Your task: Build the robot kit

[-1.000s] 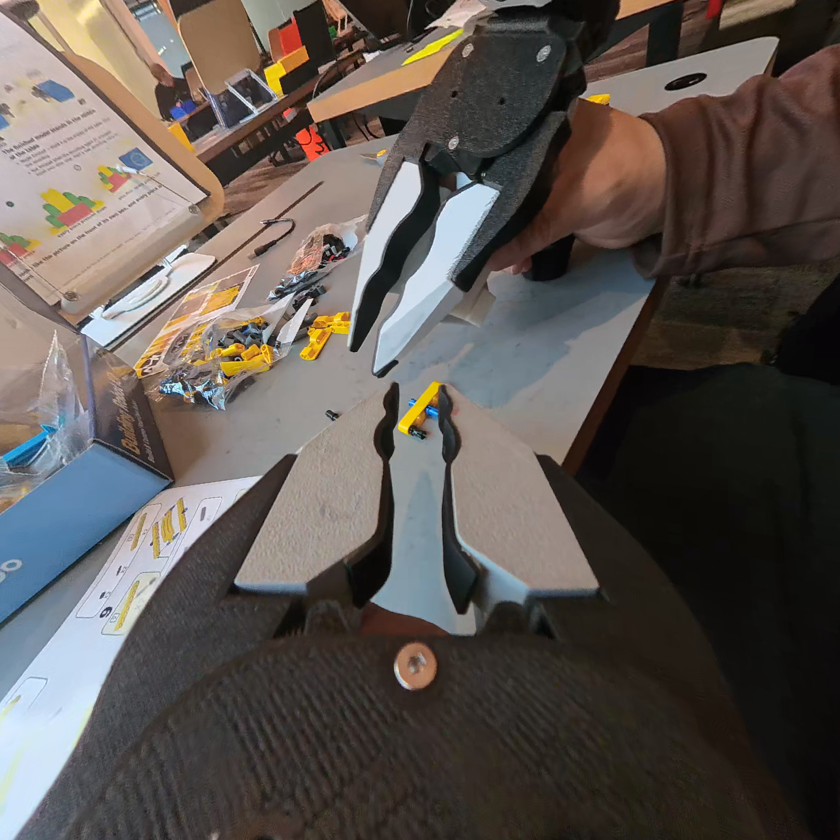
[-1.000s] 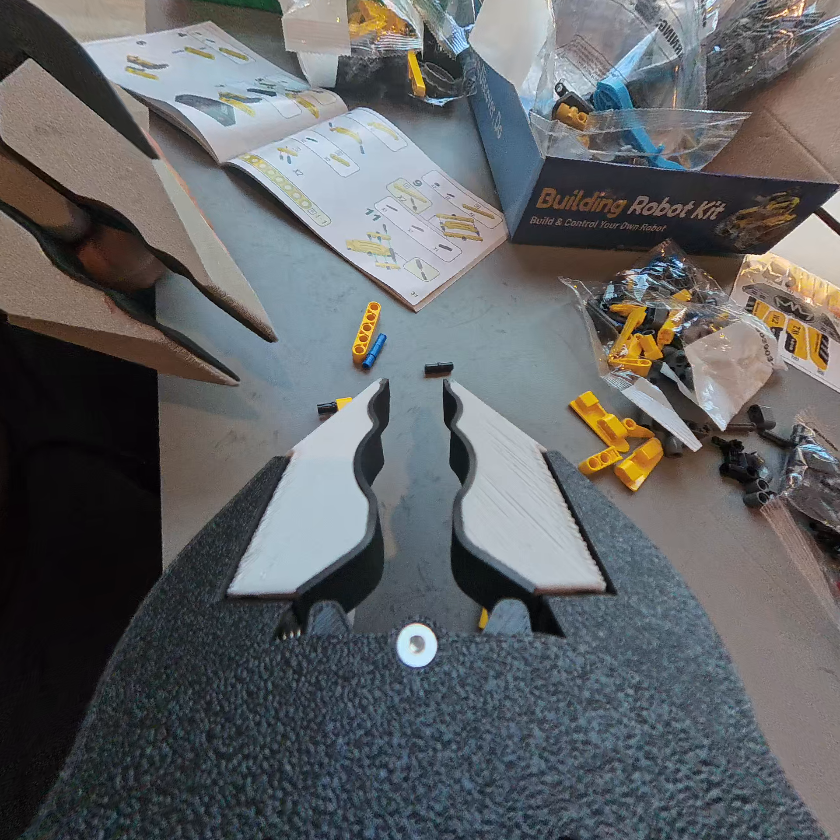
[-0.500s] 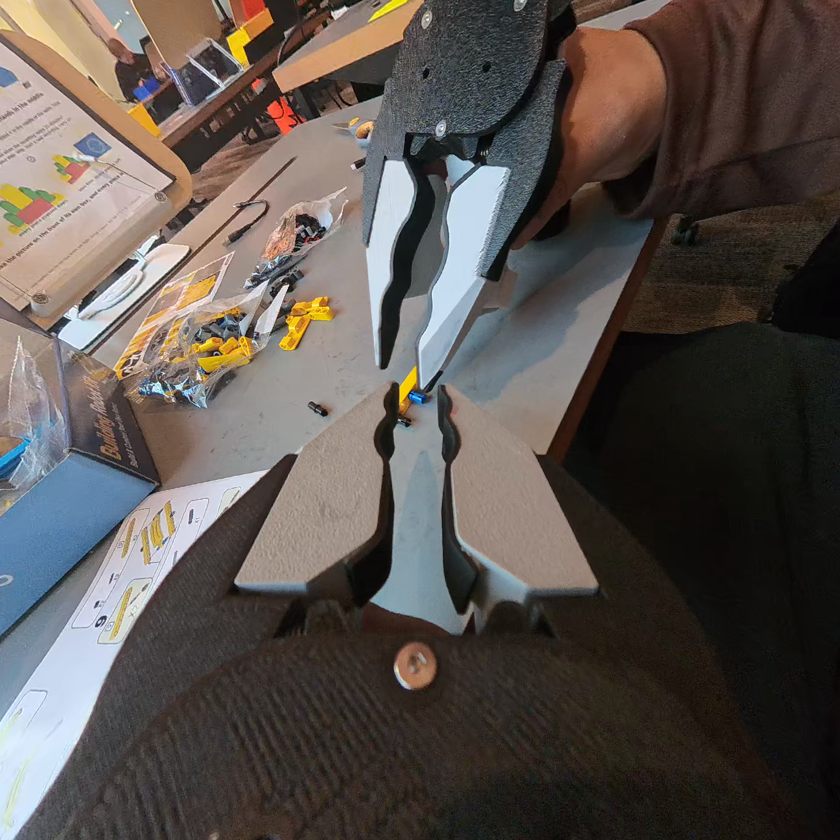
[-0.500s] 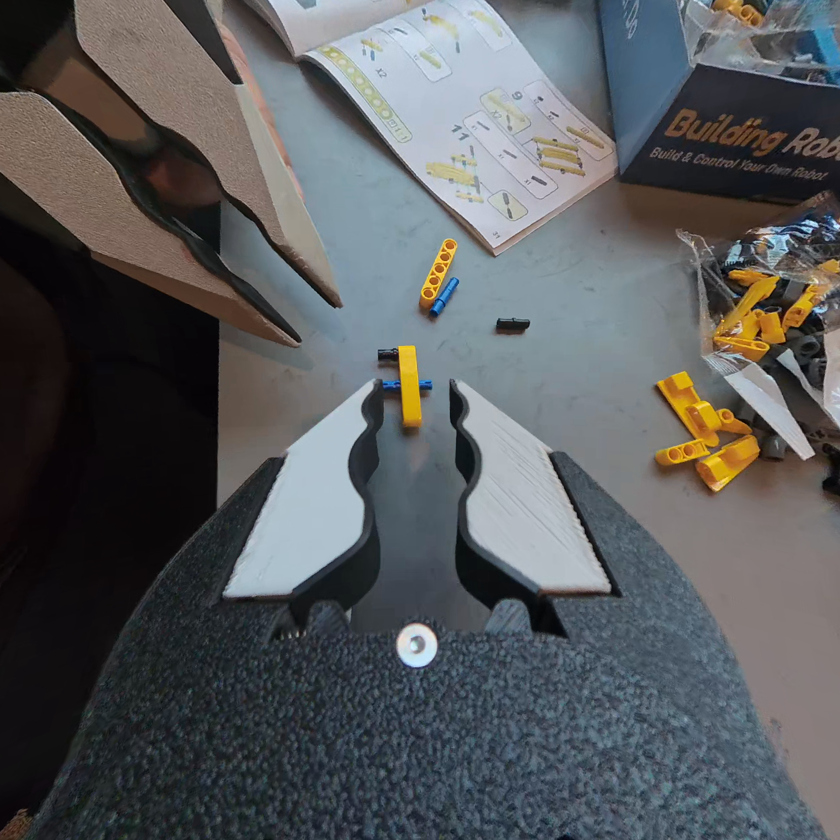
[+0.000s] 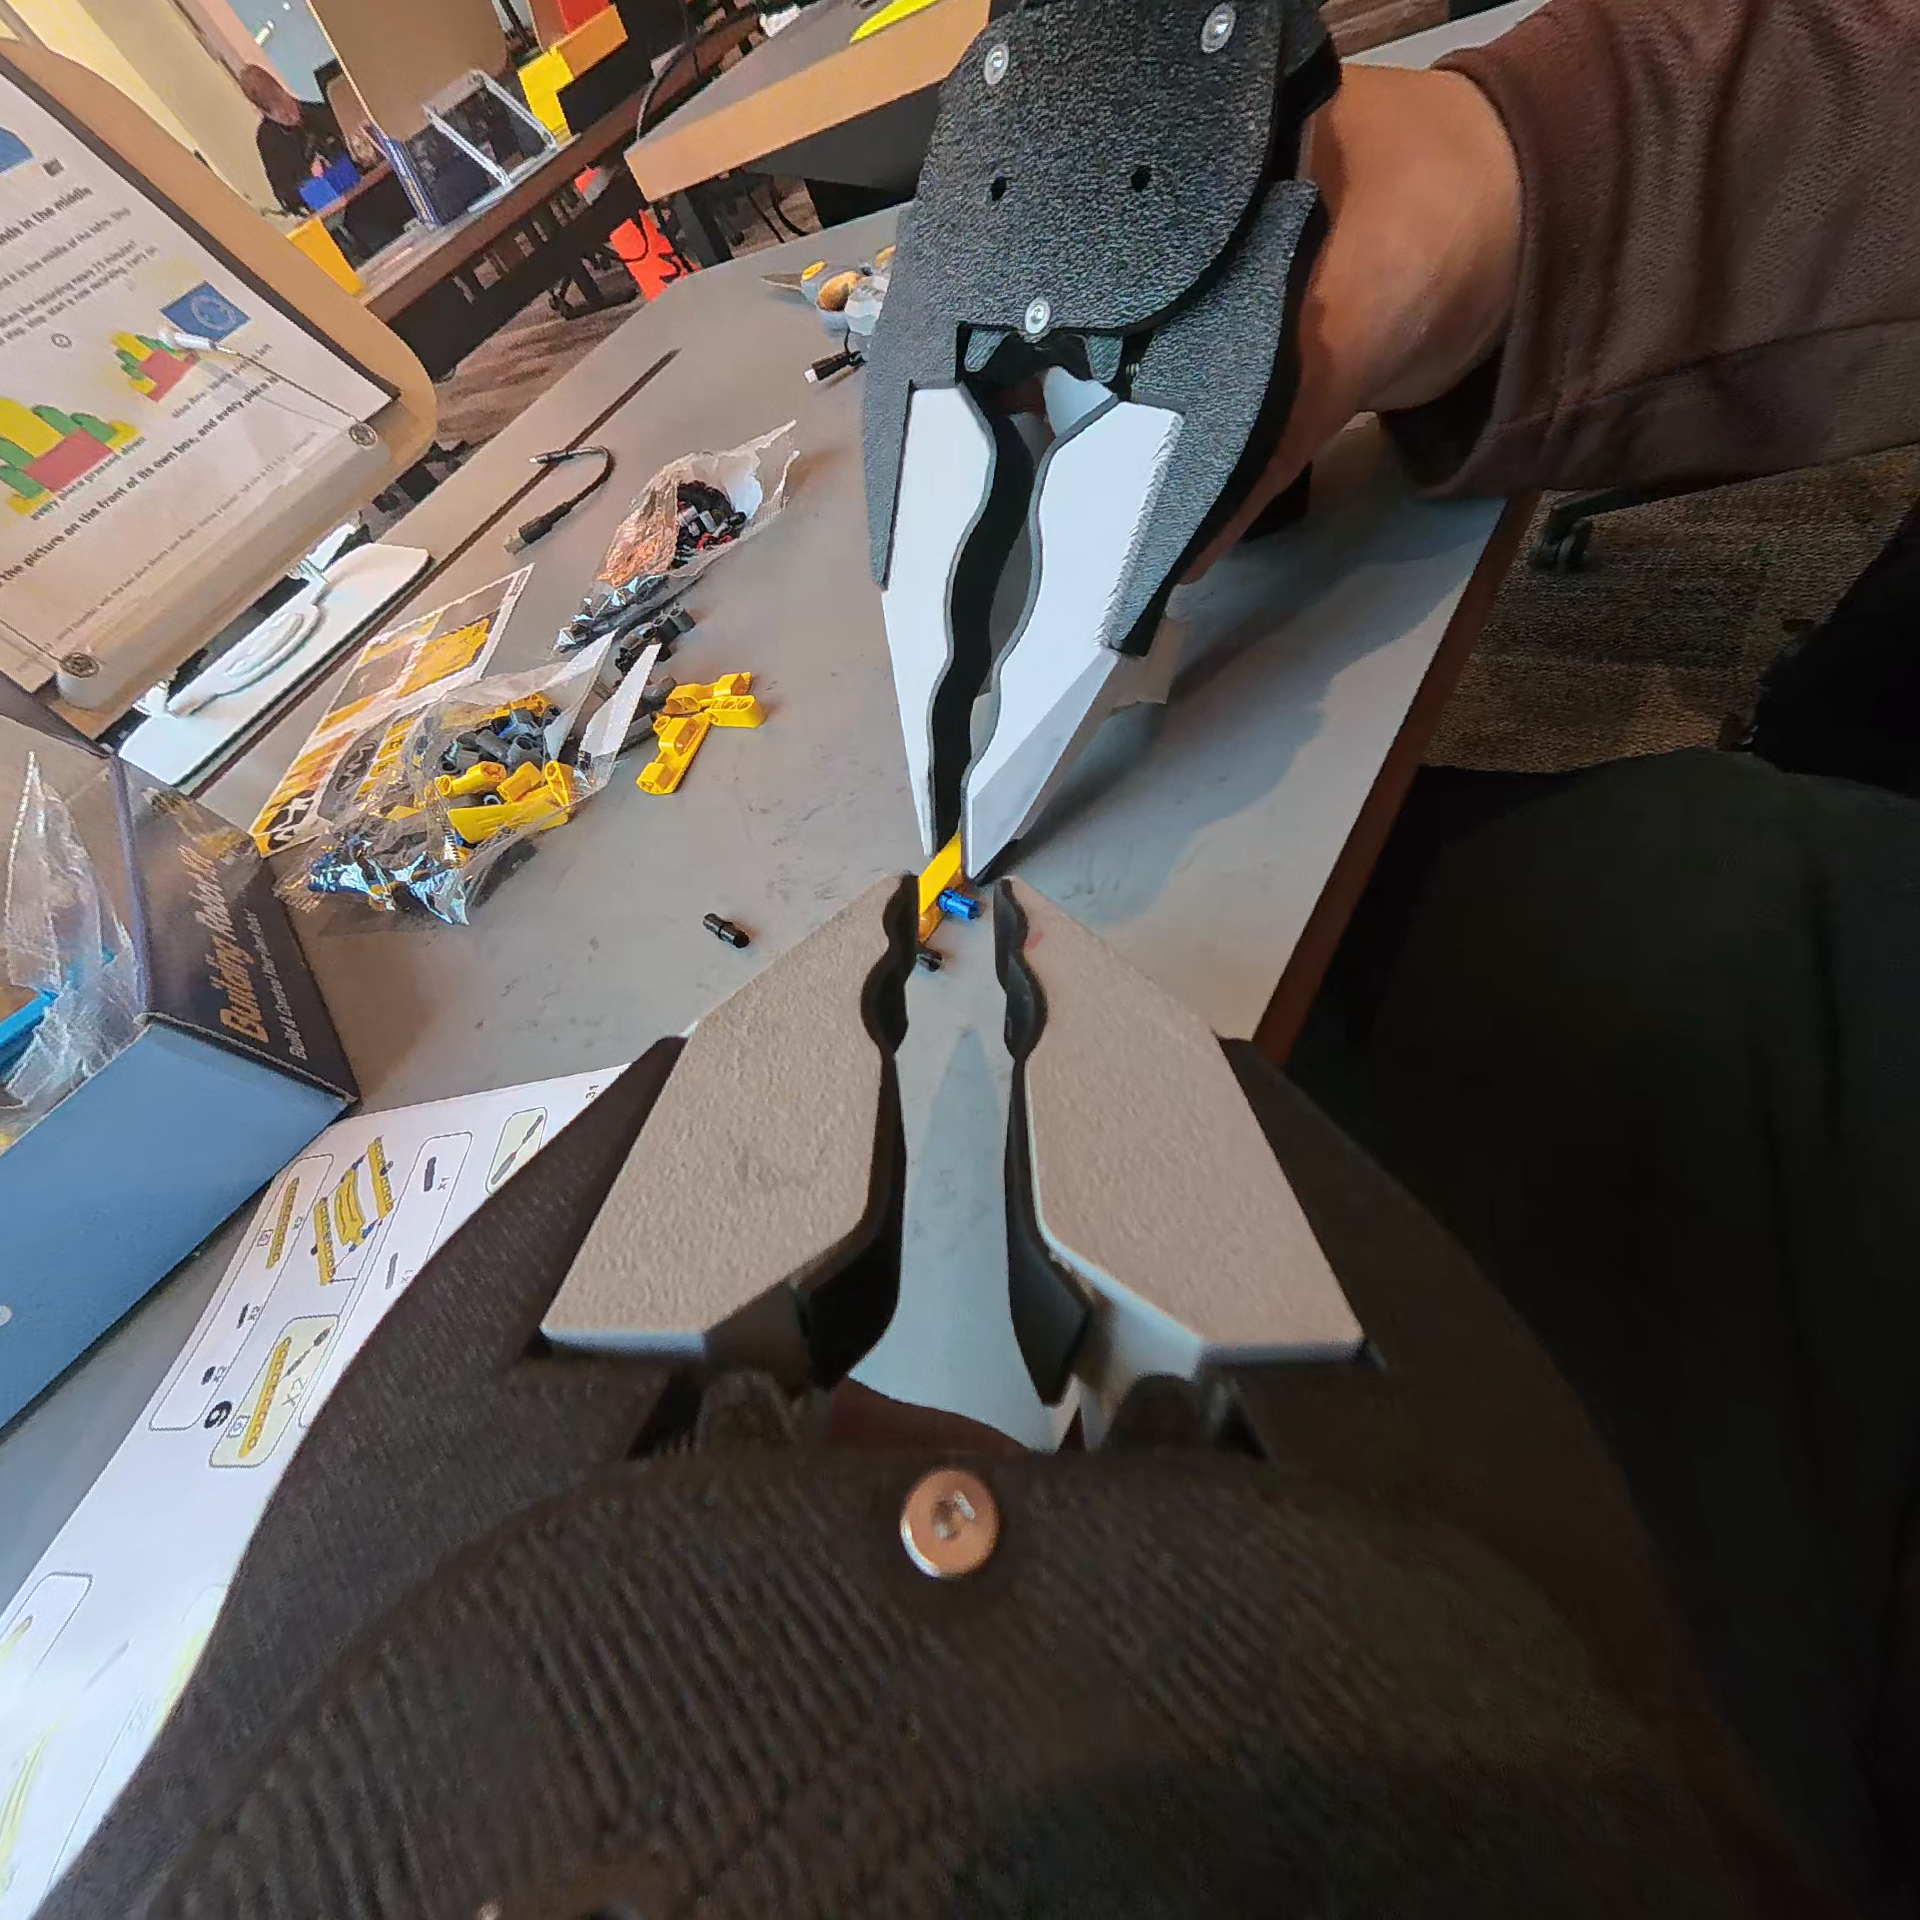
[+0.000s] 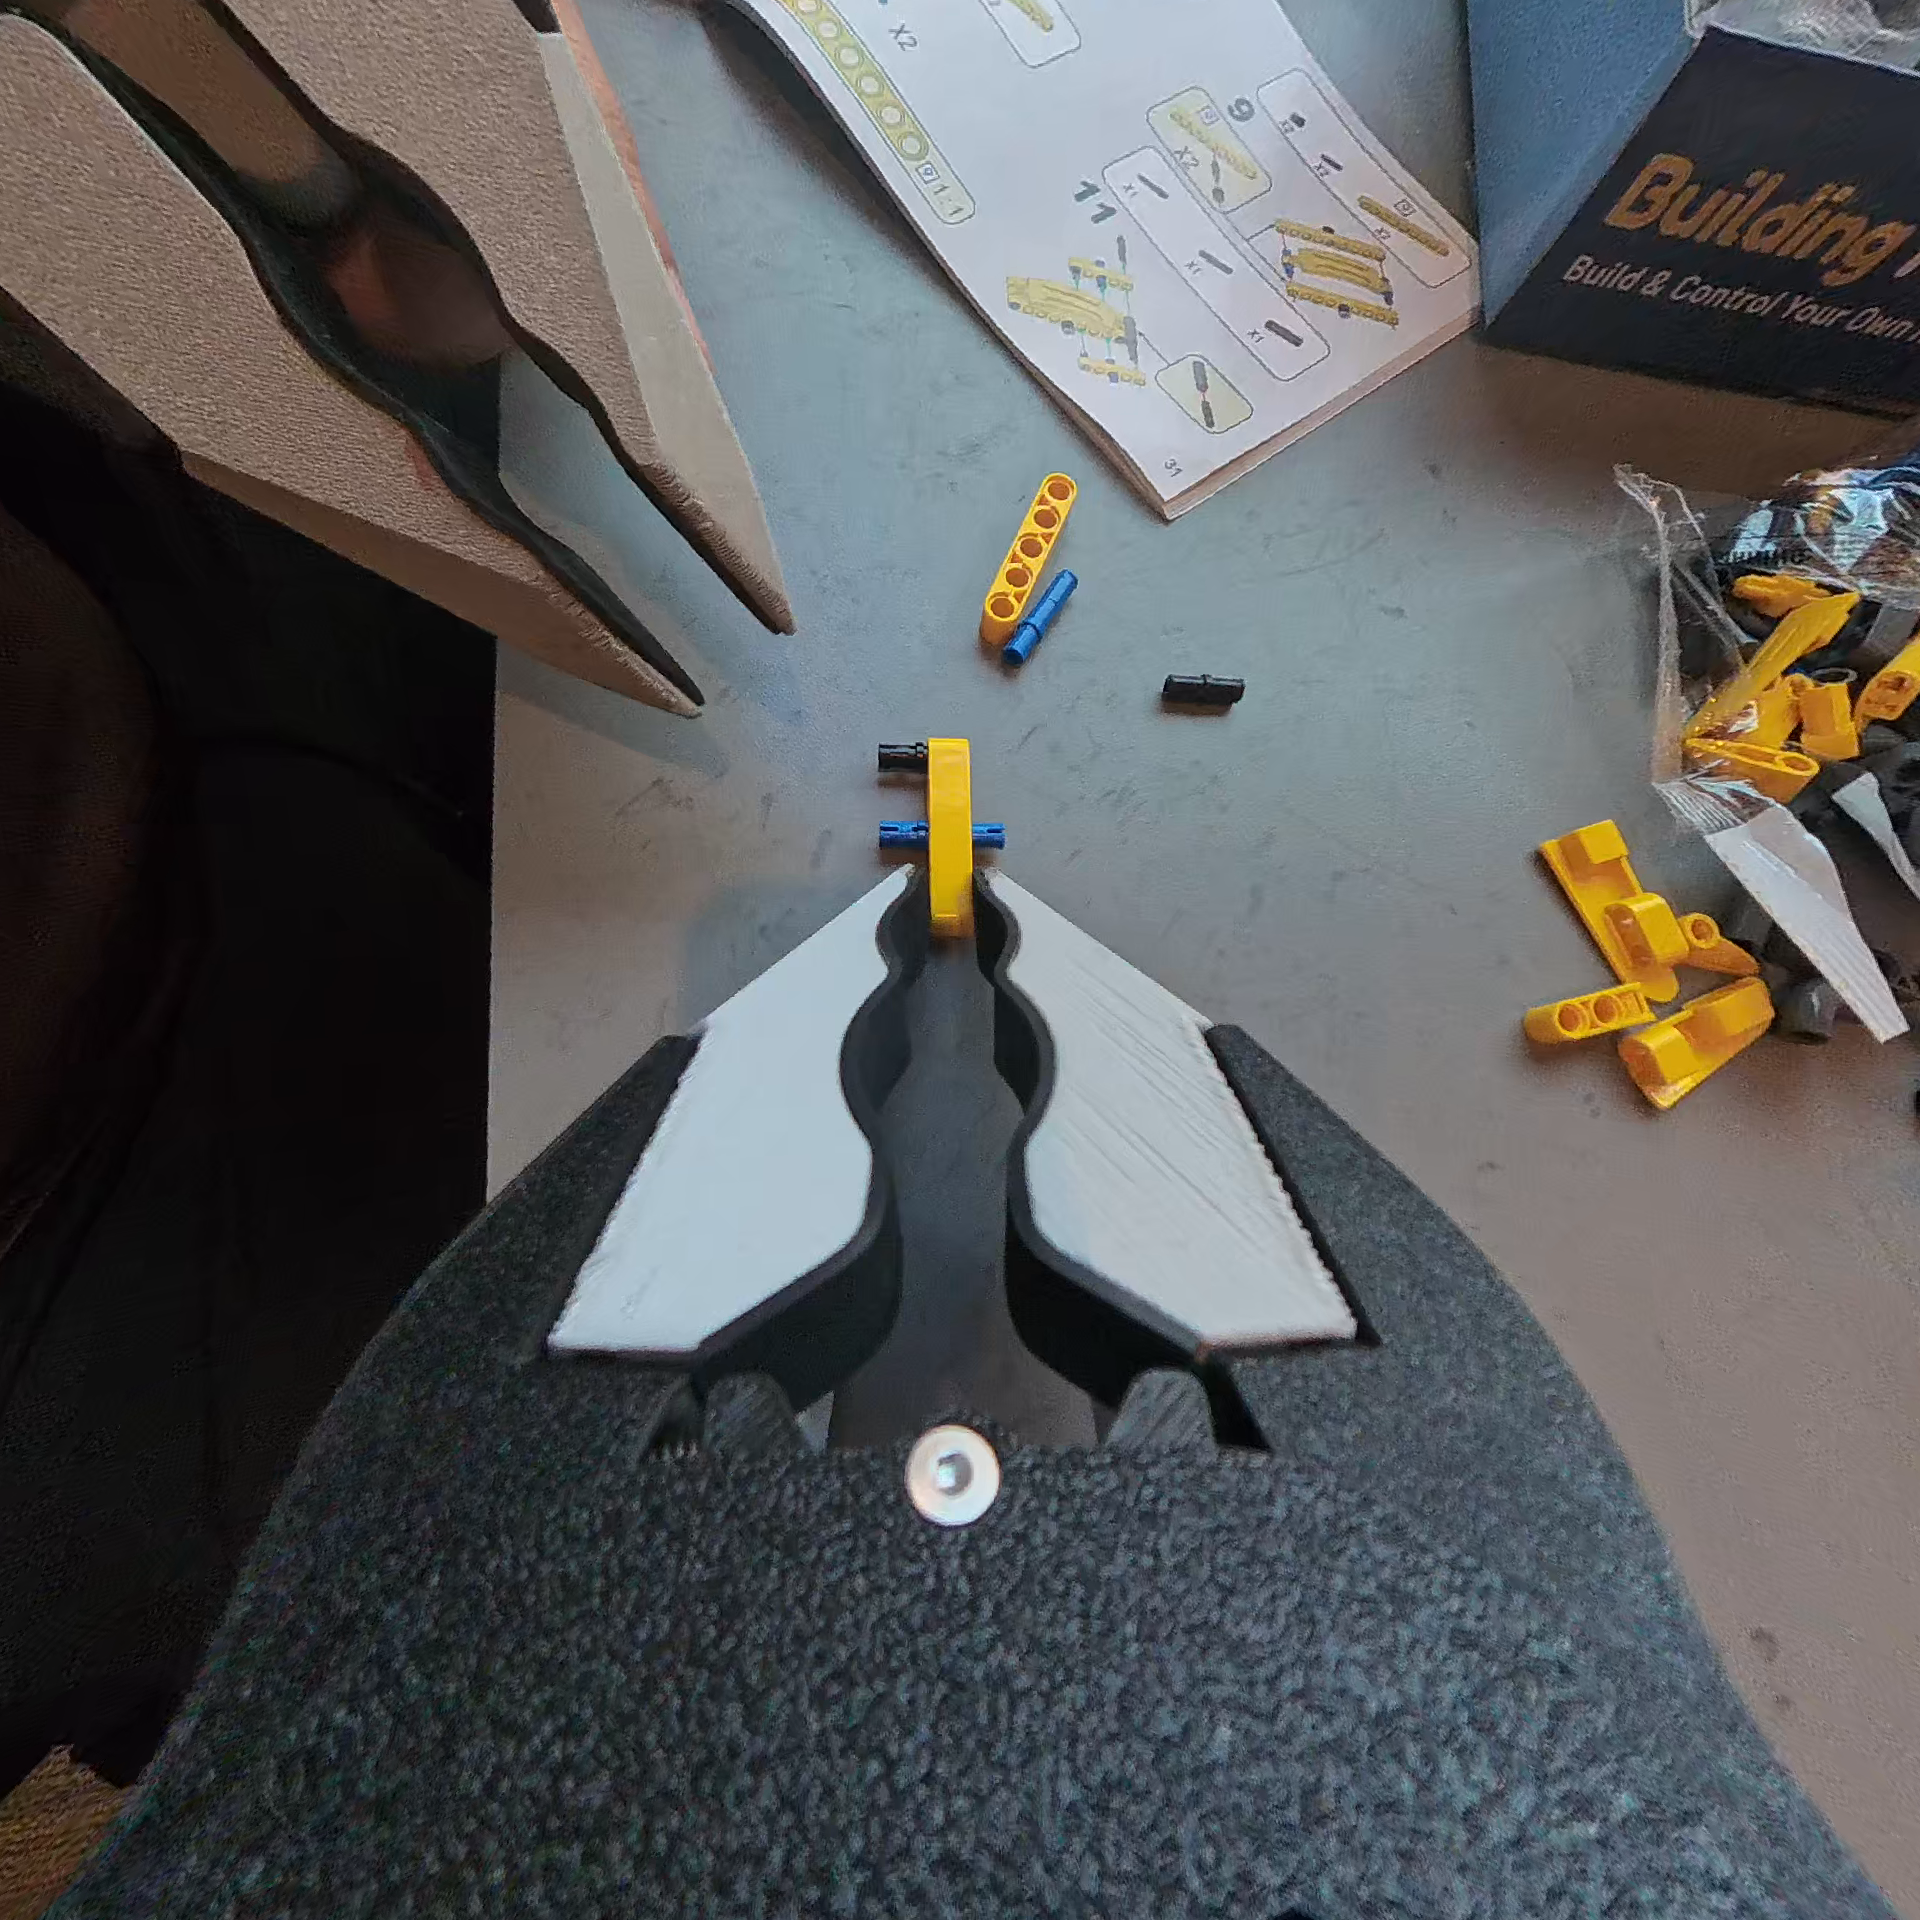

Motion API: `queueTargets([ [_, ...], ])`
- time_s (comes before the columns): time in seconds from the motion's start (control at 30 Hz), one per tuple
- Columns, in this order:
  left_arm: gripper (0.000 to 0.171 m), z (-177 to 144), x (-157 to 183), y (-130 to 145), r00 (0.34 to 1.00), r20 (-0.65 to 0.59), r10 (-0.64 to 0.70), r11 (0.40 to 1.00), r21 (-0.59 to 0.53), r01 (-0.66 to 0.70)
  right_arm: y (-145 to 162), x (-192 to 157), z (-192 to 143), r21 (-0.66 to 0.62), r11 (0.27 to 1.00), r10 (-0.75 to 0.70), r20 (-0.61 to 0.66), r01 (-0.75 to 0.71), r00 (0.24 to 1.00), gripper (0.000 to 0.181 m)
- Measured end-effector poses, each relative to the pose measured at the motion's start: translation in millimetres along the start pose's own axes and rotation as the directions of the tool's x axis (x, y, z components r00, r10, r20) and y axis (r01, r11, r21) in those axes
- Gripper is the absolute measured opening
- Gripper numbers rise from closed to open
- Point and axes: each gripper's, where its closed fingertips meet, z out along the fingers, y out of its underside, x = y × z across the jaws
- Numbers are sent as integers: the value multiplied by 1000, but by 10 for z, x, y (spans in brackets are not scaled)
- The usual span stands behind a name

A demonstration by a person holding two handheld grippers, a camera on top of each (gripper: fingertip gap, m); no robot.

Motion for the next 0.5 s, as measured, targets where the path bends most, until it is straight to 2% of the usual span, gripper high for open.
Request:
queueTargets([
  [0.37,10,0,4,7,1000,1,6,1000,-3,-6,83,36,-88,-2,1000,-11,-15,11,1000,8],
  [0.5,7,0,11,9,1000,-1,12,1000,-4,-12,47,53,-136,40,999,3,-9,-3,1000,9],
])
